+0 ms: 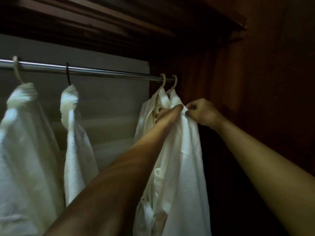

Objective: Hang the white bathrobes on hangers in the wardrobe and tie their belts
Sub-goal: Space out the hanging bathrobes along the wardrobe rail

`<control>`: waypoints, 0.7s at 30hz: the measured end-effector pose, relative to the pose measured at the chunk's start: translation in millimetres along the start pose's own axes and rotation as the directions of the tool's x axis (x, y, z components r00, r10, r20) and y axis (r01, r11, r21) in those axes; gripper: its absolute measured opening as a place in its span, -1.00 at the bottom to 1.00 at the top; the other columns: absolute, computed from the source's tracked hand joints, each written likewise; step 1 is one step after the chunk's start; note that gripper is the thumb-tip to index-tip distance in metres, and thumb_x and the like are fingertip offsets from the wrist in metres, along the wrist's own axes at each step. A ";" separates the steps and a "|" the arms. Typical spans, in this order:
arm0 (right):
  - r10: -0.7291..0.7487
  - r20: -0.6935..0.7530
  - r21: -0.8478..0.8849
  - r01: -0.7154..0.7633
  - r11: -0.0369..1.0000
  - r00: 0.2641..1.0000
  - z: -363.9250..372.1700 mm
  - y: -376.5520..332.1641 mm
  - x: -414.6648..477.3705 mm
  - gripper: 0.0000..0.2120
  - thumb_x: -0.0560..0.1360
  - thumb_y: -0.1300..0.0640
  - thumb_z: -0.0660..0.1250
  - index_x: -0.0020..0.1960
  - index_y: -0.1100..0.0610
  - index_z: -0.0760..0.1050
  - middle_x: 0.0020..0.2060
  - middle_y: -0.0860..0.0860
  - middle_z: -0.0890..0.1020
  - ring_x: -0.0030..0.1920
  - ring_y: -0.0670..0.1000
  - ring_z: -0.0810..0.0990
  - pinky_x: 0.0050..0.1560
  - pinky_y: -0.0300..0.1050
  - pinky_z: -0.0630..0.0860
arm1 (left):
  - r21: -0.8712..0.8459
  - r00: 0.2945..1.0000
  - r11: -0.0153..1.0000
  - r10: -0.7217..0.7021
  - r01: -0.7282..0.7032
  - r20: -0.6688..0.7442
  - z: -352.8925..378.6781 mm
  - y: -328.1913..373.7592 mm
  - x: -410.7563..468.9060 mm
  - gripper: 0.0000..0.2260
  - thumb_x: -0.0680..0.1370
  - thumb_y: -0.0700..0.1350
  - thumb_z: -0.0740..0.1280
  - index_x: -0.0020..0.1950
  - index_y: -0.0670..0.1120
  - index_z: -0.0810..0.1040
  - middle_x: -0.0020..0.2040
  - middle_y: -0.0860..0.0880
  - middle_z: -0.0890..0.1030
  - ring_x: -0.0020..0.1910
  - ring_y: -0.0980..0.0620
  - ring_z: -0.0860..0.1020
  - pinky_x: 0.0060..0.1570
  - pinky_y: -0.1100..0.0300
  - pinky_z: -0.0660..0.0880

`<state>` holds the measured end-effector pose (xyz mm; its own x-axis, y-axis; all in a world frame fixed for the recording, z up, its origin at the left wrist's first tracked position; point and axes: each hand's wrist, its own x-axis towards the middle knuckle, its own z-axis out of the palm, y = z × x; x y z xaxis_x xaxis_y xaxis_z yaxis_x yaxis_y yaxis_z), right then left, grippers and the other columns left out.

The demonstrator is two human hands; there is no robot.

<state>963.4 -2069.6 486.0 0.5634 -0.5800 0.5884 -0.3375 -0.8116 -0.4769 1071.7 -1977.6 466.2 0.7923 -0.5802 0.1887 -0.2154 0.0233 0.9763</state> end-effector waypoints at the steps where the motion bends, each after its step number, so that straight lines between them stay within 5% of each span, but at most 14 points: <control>1: 0.011 0.006 0.018 -0.011 1.000 1.000 2.2 -0.6 0.3 -0.79 0.56 0.16 0.37 0.17 0.09 0.67 0.00 0.00 0.69 0.04 0.02 0.67 0.02 -0.07 0.62 | 0.015 0.999 1.000 0.019 -0.018 -0.034 -5.2 -0.4 6.0 -0.07 0.22 0.32 0.33 0.53 -0.03 0.31 0.36 -0.10 0.52 0.22 -0.16 0.55 0.18 -0.10 0.56; 8: 0.044 0.020 0.118 -0.046 0.992 0.999 28.6 -10.2 -0.7 -0.72 0.62 0.06 0.36 0.29 0.12 0.59 0.11 0.05 0.67 0.03 0.00 0.60 0.07 -0.08 0.56 | 0.135 0.975 0.976 0.186 -0.170 -0.118 -56.3 9.4 -1.4 -0.69 0.56 -0.04 0.33 0.27 -0.12 0.55 0.11 -0.11 0.62 0.00 -0.08 0.61 -0.15 0.14 0.51; 14: 0.003 0.018 0.166 -0.006 0.986 1.000 39.2 -36.5 -12.4 -0.80 0.62 0.08 0.33 0.18 0.10 0.64 0.01 0.05 0.70 -0.01 0.04 0.67 0.10 0.04 0.64 | 0.137 0.948 0.978 0.187 -0.156 -0.258 -75.8 12.4 -25.5 -0.70 0.58 -0.08 0.32 0.29 -0.11 0.57 0.16 -0.12 0.60 0.08 -0.13 0.61 -0.08 0.12 0.50; 21: -0.035 -0.001 0.181 0.034 0.983 0.999 45.8 -62.9 -26.4 -0.80 0.61 0.09 0.33 0.16 0.15 0.64 -0.01 0.09 0.70 -0.21 -0.08 0.59 -0.11 -0.10 0.60 | 0.157 0.927 0.972 0.215 -0.174 -0.307 -115.8 15.2 -55.4 -0.69 0.55 -0.12 0.31 0.29 -0.07 0.58 0.04 -0.06 0.58 0.00 -0.08 0.58 -0.08 0.13 0.48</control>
<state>1004.3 -2000.1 470.6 0.5742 -0.5514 0.6051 -0.1755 -0.8049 -0.5669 1090.7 -1850.8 483.0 0.8635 -0.2825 0.4179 -0.4369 -0.0047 0.8995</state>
